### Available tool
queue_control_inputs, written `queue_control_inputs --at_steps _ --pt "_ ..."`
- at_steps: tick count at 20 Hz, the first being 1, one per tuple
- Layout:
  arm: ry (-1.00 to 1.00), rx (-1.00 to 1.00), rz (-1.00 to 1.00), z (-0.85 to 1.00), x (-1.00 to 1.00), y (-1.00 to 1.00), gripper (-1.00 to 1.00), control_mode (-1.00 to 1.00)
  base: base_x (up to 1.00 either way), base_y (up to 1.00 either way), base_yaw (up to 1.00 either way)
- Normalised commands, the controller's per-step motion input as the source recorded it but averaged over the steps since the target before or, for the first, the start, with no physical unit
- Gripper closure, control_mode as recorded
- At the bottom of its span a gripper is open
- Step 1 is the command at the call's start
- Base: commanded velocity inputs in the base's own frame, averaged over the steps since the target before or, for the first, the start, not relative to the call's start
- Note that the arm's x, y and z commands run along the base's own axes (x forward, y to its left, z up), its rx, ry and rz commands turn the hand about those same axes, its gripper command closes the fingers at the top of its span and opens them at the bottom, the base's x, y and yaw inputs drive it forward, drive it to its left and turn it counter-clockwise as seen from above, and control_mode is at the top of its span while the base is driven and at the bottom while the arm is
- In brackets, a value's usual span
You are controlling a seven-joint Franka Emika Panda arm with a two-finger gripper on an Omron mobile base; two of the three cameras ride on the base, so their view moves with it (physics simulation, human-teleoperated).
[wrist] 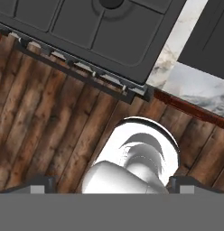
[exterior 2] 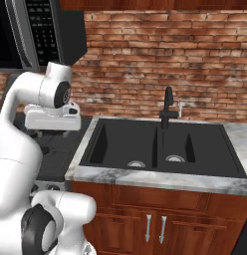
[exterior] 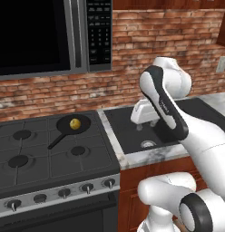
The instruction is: Put the garlic and squash in the pan. Then turn on the rear right burner and set the heat to medium.
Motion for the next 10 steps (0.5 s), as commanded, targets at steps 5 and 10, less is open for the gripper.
queue_control_inputs --at_steps 5,10 --pt "-0.03 -0.09 -0.07 0.01 -0.44 -0.02 -1.0 -1.0 0.0 0.0 0.0" --pt "-0.11 -0.25 -0.08 0.06 -0.22 -0.09 -1.0 -1.0 0.0 0.0 0.0"
